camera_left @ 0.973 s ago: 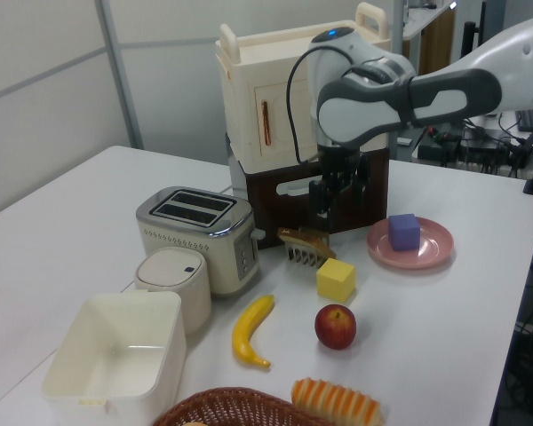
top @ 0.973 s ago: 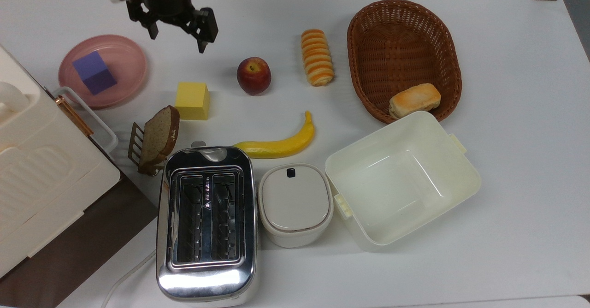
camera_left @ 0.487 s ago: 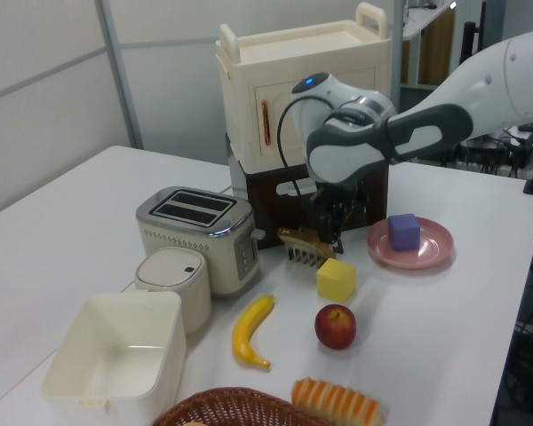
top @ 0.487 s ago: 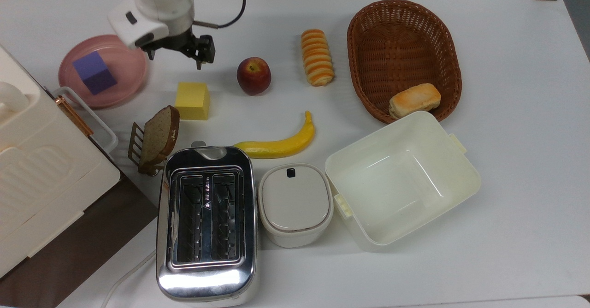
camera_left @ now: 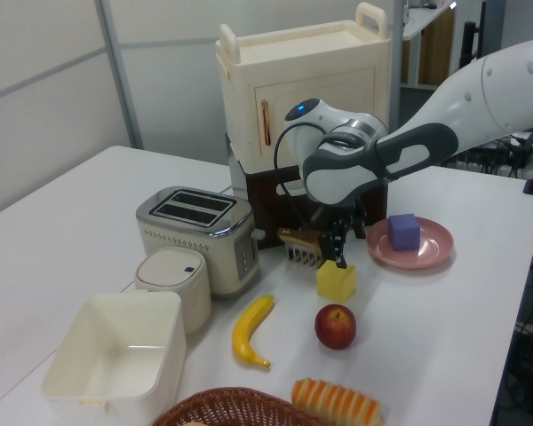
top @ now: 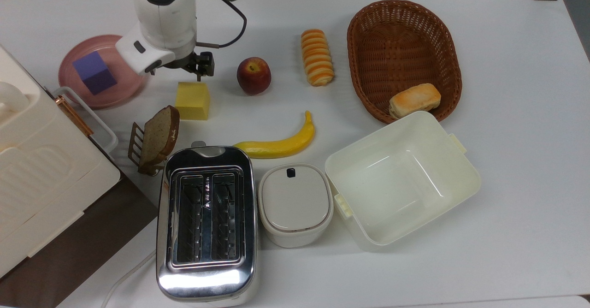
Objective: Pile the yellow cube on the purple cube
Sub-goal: 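Close the gripper on the yellow cube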
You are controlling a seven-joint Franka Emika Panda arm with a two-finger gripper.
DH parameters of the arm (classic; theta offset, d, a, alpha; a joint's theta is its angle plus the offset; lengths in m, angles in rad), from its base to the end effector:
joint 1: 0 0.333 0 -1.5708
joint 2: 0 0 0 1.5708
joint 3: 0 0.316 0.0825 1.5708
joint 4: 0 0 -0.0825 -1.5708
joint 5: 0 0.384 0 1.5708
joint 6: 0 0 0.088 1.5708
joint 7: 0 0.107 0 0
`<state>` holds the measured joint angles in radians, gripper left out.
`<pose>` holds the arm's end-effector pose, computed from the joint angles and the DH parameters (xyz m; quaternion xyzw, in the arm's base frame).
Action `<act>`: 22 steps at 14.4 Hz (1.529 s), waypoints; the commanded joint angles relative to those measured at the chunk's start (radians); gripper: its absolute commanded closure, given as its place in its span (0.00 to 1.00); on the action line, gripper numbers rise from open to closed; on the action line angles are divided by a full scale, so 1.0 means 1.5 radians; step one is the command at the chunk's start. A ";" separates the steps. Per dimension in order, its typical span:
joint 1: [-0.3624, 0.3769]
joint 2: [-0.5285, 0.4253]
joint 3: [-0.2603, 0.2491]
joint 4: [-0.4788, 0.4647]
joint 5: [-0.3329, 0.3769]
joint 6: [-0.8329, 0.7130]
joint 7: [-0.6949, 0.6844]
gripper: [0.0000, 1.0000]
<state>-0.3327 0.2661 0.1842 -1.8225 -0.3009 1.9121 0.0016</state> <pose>0.5955 -0.1168 0.3813 0.9900 -0.0132 -0.0919 0.1059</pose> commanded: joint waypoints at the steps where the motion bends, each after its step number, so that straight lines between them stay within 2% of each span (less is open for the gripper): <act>1: 0.009 0.010 0.001 -0.003 -0.023 0.020 -0.011 0.00; 8: 0.021 0.024 0.005 -0.003 -0.033 0.039 -0.010 0.00; 13: 0.020 0.032 0.011 -0.007 -0.021 0.073 0.002 0.00; 20: 0.018 0.054 0.005 -0.010 -0.010 0.125 0.073 0.00; 21: 0.017 0.054 0.005 -0.015 -0.010 0.130 0.079 0.22; 22: 0.017 0.054 0.005 -0.015 -0.010 0.133 0.095 0.57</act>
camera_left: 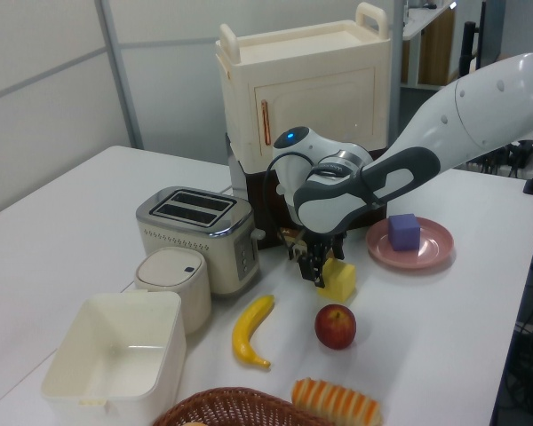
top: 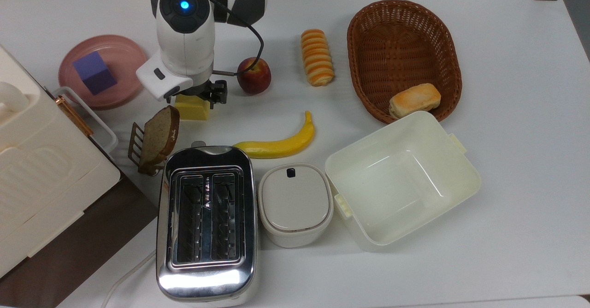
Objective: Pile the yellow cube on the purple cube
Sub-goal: 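Close the gripper on the yellow cube, then lift the yellow cube and carry it above the purple cube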
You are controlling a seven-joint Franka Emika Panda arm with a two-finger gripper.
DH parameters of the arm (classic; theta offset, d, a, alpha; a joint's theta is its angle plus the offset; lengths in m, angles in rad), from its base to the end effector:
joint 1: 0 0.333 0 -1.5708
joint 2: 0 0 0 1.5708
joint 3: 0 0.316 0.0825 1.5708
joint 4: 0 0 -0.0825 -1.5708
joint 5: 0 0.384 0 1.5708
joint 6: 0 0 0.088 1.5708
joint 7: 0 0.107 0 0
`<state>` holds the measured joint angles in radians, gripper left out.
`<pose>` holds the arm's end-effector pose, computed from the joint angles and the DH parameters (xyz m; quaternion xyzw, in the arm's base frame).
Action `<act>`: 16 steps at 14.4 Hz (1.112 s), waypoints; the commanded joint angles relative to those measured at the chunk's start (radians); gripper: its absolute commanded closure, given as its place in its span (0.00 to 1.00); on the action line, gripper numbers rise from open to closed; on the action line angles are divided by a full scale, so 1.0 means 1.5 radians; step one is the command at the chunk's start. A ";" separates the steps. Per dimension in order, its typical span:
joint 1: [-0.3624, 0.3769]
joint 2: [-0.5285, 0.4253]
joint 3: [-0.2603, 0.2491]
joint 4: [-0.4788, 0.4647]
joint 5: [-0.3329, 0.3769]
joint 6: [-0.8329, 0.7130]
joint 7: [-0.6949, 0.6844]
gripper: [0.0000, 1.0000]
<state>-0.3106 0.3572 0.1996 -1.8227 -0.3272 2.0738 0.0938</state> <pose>0.6208 -0.0939 0.3376 0.9933 -0.0206 -0.0476 0.1037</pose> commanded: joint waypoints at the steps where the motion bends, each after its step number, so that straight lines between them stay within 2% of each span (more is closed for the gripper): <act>1: 0.003 -0.007 -0.005 -0.015 0.007 0.026 0.041 0.67; 3: 0.003 -0.007 -0.005 -0.015 0.006 0.026 0.041 0.70; 7: 0.001 -0.017 -0.004 -0.016 0.006 0.025 0.042 0.70; 11: 0.001 -0.093 0.001 -0.061 0.007 0.016 0.043 0.70; 15: -0.001 -0.141 0.007 -0.057 0.024 -0.010 0.059 0.70; 16: -0.017 -0.162 0.007 -0.058 0.036 -0.010 0.059 0.70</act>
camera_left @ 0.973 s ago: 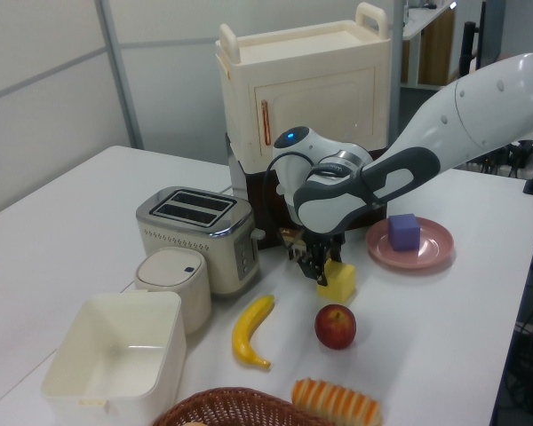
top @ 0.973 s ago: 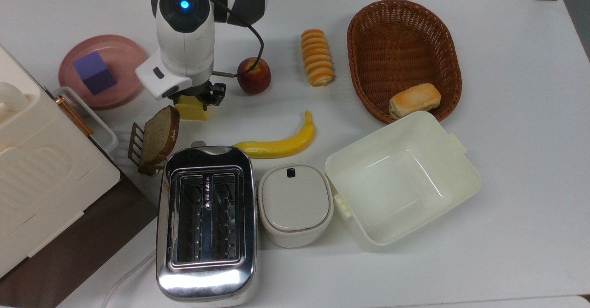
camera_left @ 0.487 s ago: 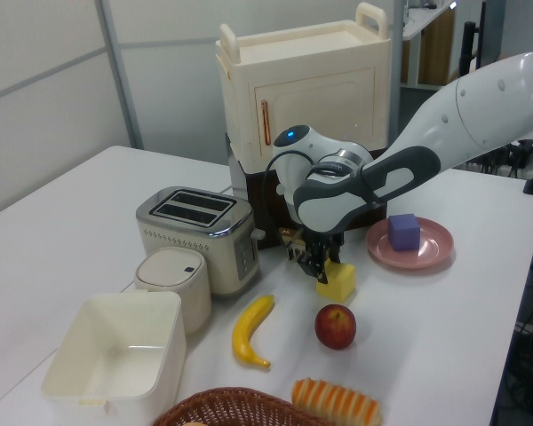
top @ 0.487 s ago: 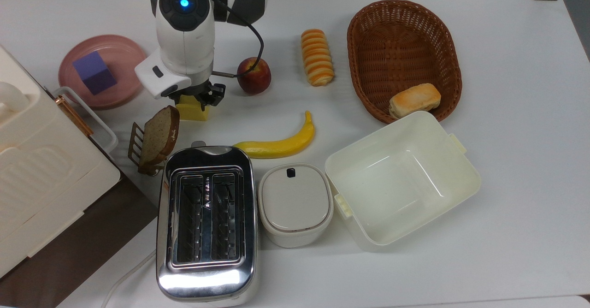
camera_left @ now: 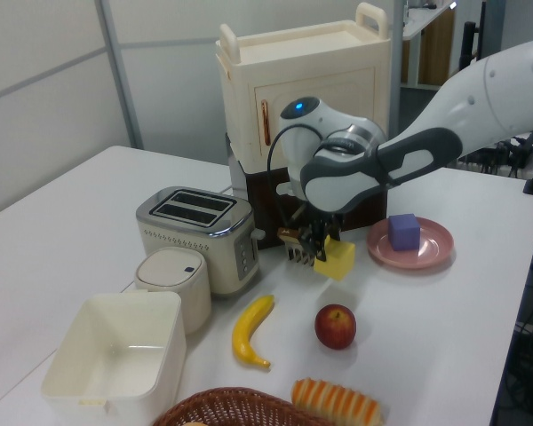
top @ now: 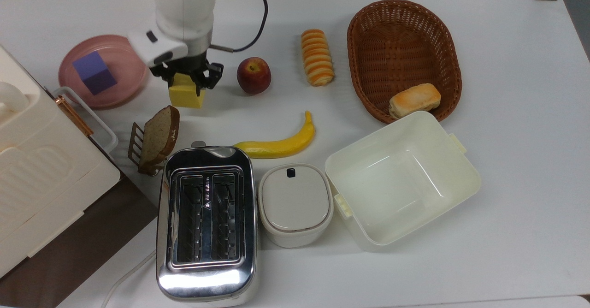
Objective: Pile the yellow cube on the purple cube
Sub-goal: 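Lift the yellow cube and carry it above the purple cube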
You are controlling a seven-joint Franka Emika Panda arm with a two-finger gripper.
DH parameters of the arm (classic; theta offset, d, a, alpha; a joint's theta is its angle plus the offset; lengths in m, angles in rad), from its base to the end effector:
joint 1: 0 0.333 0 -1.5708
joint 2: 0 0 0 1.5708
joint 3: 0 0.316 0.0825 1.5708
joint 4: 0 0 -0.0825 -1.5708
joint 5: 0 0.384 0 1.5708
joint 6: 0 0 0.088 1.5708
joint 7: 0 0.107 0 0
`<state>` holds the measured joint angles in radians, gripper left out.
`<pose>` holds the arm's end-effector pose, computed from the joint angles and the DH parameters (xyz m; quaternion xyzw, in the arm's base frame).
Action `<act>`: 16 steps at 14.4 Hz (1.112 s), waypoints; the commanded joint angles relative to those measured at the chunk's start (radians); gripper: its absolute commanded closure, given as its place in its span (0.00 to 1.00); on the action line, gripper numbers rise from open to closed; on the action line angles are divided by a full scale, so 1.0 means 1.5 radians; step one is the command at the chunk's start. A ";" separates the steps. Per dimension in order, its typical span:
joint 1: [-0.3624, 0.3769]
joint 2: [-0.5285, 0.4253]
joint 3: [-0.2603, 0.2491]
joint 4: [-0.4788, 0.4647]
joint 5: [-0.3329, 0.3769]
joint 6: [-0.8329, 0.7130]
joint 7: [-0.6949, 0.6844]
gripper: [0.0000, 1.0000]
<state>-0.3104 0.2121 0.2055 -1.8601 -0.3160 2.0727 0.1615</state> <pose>0.6067 -0.0860 0.4095 0.9914 -0.0591 0.0070 0.1167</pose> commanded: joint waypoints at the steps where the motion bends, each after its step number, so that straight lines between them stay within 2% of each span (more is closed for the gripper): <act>1: -0.033 -0.079 0.002 -0.032 0.037 -0.009 0.014 0.70; 3: -0.073 -0.106 -0.010 -0.029 0.084 -0.006 0.008 0.70; 5: -0.076 -0.104 -0.075 0.001 0.112 -0.003 0.008 0.70; 7: -0.067 -0.101 -0.121 0.007 0.121 -0.001 0.006 0.70; 9: -0.008 -0.098 -0.222 0.008 0.122 -0.001 0.003 0.71; 10: 0.009 -0.092 -0.249 0.007 0.122 -0.002 -0.004 0.70; 14: 0.004 -0.081 -0.271 0.003 0.121 -0.004 -0.014 0.70; 16: -0.005 -0.065 -0.271 0.003 0.121 0.001 -0.014 0.70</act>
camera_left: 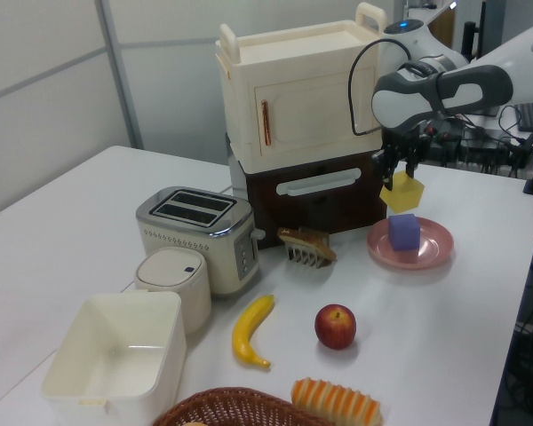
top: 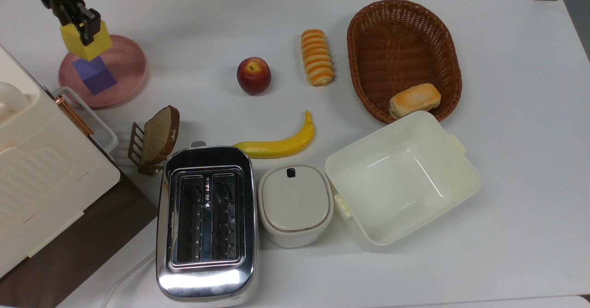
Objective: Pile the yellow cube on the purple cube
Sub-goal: 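Lift the yellow cube and carry it above the purple cube, then lower the yellow cube onto the purple cube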
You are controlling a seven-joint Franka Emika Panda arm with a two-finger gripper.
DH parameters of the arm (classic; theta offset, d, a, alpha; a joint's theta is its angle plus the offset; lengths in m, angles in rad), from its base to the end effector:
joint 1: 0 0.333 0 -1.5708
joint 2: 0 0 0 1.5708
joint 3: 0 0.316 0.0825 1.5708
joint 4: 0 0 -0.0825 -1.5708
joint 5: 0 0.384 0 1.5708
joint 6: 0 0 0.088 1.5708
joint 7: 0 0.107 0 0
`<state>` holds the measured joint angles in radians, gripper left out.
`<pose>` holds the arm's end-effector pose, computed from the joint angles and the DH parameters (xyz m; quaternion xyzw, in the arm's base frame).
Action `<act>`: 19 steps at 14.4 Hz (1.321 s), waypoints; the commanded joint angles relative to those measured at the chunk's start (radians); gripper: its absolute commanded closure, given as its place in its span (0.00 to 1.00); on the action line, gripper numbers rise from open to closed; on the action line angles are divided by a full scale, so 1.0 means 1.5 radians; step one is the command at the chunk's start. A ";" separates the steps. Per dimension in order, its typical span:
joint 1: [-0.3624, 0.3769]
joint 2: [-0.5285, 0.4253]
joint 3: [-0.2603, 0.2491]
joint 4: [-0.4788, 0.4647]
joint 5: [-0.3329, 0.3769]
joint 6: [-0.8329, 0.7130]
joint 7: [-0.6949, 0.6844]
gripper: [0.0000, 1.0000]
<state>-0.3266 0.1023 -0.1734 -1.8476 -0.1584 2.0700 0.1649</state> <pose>0.5257 -0.2930 0.4794 0.9512 -0.2918 0.0461 0.0893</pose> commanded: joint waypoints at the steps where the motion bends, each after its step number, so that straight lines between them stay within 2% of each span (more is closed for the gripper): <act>1: 0.005 0.016 -0.019 -0.005 0.016 0.003 -0.016 0.70; 18: -0.002 0.070 -0.028 -0.004 0.016 0.064 -0.009 0.70; 19: -0.002 0.070 -0.028 -0.004 0.016 0.064 -0.009 0.56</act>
<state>-0.3369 0.2052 -0.2013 -1.8472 -0.1584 2.1421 0.1649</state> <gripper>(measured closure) 0.480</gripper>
